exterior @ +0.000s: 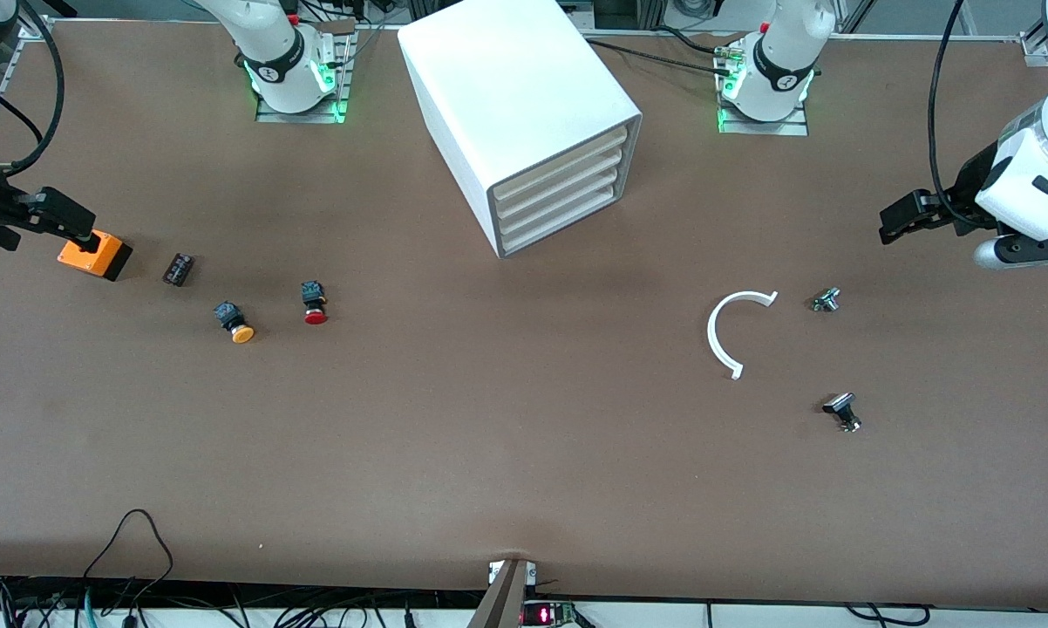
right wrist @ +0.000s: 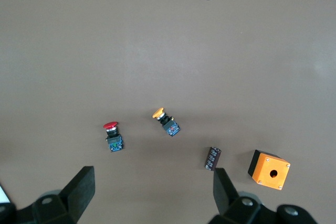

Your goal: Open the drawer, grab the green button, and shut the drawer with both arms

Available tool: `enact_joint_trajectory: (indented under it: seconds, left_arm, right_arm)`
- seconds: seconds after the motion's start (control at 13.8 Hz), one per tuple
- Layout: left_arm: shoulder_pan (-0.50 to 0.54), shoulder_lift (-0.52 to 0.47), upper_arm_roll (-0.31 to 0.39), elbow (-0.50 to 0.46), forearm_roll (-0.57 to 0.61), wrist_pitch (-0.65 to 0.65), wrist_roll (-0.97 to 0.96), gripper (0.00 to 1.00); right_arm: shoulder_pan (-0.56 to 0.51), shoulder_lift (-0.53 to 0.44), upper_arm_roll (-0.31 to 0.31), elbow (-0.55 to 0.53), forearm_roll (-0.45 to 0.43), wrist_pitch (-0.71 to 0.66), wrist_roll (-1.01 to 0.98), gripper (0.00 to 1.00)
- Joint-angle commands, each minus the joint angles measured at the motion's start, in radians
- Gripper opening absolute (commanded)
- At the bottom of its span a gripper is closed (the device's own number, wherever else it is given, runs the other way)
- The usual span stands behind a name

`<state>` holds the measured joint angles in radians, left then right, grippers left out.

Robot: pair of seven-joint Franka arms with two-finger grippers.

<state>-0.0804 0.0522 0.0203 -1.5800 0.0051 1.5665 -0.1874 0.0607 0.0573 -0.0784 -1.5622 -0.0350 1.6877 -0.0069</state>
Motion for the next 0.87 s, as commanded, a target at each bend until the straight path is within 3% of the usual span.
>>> enact_joint_trajectory:
  seconds: [0.0, 0.43, 0.8]
  left_arm:
    - [0.002, 0.014, -0.003, 0.029, -0.011, -0.008, 0.006, 1.00]
    - [-0.001, 0.014, -0.005, 0.029, 0.006, -0.009, 0.005, 1.00]
    - [-0.013, 0.015, -0.006, 0.032, 0.000, -0.011, 0.006, 1.00]
  right_arm:
    - [0.001, -0.007, 0.000, 0.005, 0.012, -0.010, -0.007, 1.00]
    - [0.004, 0.001, 0.002, 0.004, 0.020, -0.003, -0.010, 1.00]
    - [0.042, 0.061, 0.002, 0.005, 0.018, -0.014, -0.010, 1.00]
